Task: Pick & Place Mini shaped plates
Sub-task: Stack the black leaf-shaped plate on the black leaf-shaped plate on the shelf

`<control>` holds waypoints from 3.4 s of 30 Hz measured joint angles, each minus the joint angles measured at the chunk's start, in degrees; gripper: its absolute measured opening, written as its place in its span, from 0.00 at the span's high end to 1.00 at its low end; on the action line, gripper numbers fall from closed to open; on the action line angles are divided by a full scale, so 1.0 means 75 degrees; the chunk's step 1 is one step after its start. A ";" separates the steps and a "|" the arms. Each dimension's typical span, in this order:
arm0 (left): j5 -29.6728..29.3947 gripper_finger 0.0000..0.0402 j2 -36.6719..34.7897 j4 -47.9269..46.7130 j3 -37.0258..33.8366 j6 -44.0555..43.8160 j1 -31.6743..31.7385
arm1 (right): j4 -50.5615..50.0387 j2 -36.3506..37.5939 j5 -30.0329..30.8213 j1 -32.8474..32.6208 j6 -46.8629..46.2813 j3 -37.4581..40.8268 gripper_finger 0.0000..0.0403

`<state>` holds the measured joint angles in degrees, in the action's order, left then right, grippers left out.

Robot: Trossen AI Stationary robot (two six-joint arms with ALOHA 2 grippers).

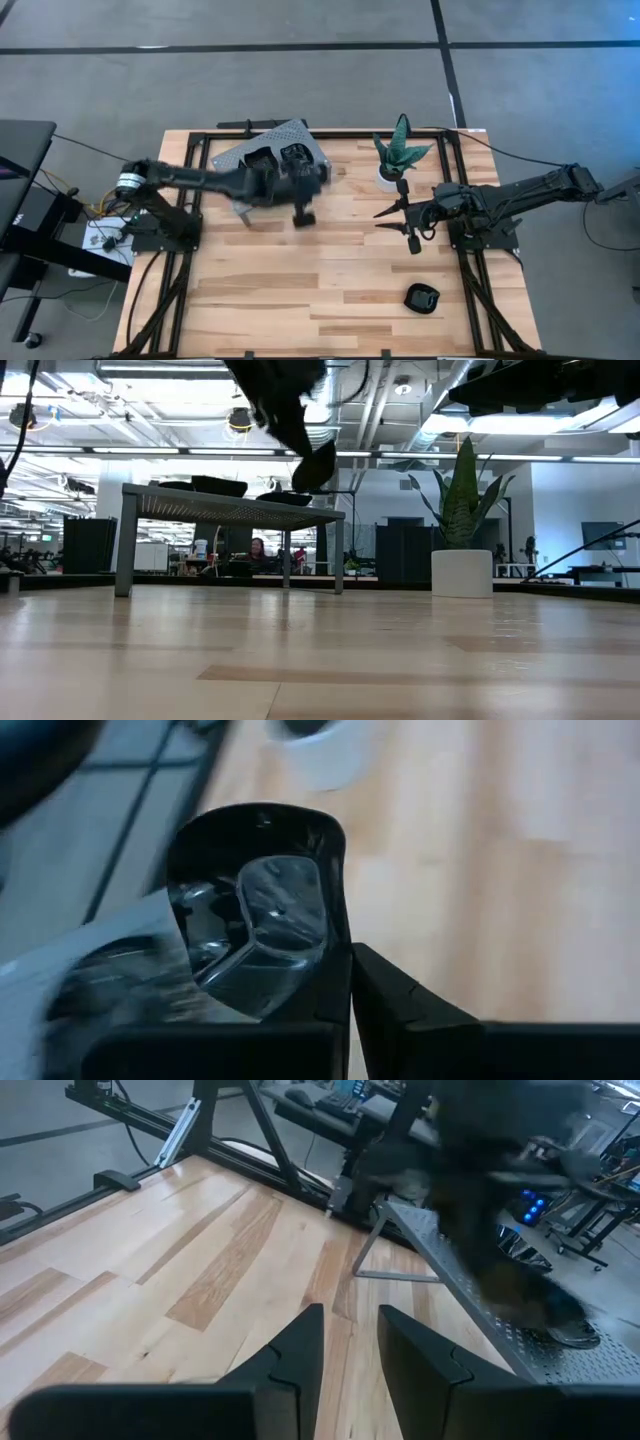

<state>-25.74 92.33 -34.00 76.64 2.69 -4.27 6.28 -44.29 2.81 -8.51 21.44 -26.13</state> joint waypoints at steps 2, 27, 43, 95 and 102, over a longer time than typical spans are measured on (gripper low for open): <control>-0.0022 0.98 0.0000 0.0016 0.0000 0.0010 0.0566 | -0.0009 0.0000 0.0000 0.0003 -0.0007 0.0000 0.77; -0.1952 0.99 -0.1195 0.1142 0.0003 0.0358 0.1236 | -0.0131 -0.0003 0.0000 -0.0006 -0.0007 0.0000 0.77; 0.0499 0.98 -0.1128 0.1107 -0.0655 -0.0961 0.3490 | -0.0097 -0.0003 0.0000 -0.0006 -0.0004 0.0000 0.77; 0.1541 0.98 -0.2274 0.1070 -0.1182 0.1904 0.2313 | -0.0029 -0.0003 0.0000 -0.0006 0.0016 0.0000 0.77; 0.1624 0.98 -0.2422 -0.0117 -0.1177 0.1899 0.2544 | -0.0029 -0.0003 0.0000 -0.0006 0.0009 0.0000 0.77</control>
<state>-13.56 74.17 -34.88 67.81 16.94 14.81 6.07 -44.31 2.81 -8.56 21.51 -26.13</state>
